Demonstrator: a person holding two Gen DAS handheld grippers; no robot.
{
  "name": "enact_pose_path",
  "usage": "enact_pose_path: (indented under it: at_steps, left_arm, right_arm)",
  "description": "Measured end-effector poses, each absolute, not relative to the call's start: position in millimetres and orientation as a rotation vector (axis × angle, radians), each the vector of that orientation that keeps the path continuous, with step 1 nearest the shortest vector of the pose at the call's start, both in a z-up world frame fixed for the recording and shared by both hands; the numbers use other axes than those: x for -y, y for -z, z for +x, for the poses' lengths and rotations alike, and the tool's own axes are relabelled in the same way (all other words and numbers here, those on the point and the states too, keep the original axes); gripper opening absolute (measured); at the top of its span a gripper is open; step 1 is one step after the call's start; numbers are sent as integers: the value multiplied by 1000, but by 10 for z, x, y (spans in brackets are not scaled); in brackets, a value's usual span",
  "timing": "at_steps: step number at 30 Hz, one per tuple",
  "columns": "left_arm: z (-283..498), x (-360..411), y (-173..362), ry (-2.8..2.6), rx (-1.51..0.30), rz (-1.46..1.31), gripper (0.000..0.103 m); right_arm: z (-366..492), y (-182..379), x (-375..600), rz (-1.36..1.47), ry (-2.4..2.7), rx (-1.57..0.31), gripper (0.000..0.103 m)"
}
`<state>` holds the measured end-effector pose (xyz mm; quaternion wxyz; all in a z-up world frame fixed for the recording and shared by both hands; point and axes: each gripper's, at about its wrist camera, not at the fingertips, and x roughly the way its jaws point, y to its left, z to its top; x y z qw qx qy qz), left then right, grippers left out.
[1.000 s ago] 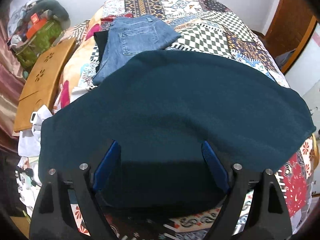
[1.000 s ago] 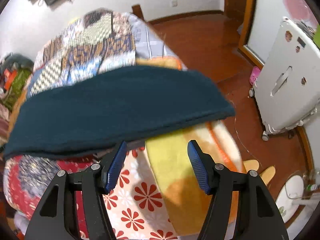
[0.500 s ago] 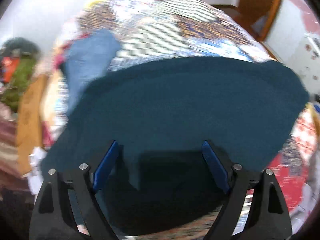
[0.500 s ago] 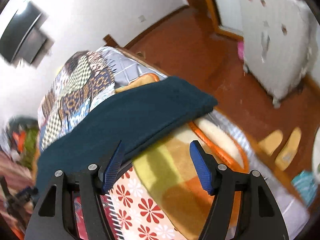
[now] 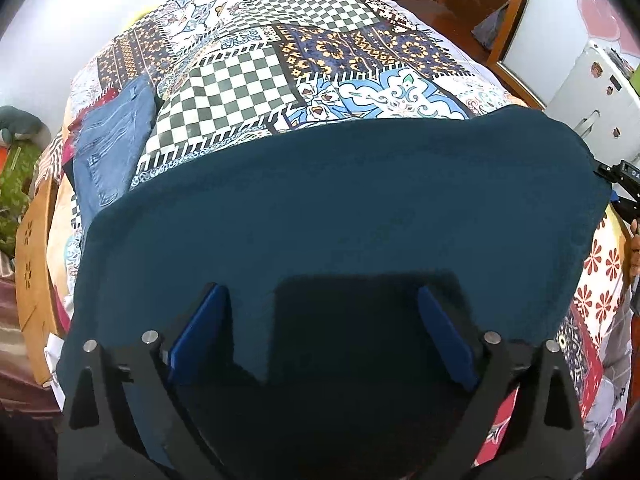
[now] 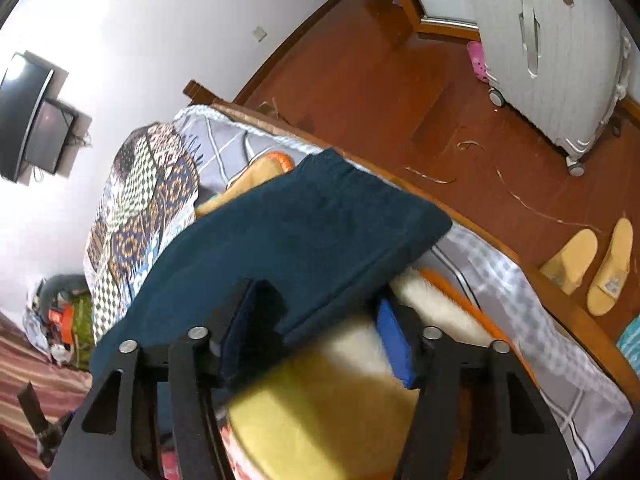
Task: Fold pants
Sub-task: 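Lift the folded end with the right gripper toward the left tool, then lower the held end onto the pants and open the right gripper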
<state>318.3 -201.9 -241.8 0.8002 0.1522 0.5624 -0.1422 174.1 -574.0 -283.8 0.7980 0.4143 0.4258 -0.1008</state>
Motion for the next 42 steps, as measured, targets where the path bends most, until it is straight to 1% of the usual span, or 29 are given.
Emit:
enact_pose_path:
  at_steps: [1,3,4,5,6,9,13,21,29,36,40,42]
  left_arm:
    - [3202,2035,2423,304,-1207,321,99]
    - [3214,2064,2422,305,-1210,306,99]
    - [3218,2070,2422,306,-1210,300,99]
    - [3217,2083,2421,304,-1209,296,99]
    - [3217,2092,2421,305,-1207,296,99]
    - [3188,2093,2396,313,-1203,288,98]
    - [3152,2016,2310,322,-1202,235,98]
    - [3071,1680,1883,297,-1099,111,98]
    - [2874,1218,1475,289,-978,35,98]
    - [2632,718,1318,233,-890,2,99]
    - [2553,436,1338,198,-881,-33,98]
    - [2522,317,1366,179,-883,-50,98]
  right_arm:
    - [1773,2841,5756,888,213,-916,42]
    - [1831,2809,5759,859,214,-919,31]
    - [1859,2770,5761,828,222,-920,27]
    - [1868,2729,5783,803,226,-917,20]
    - [1878,2697,5794,788,228,-911,16]
    - [1889,2544,5794,727,237,-881,12]
    - [1899,2210,5717,633,243,-818,11]
    - [2038,1378,5322,472,173,-680,10]
    - [2182,737,4513,358,-11,-567,10]
    - [2364,598,3587,250,-202,-567,10]
    - [2505,743,3031,195,-313,-626,10]
    - [2556,902,2728,152,-360,-675,10]
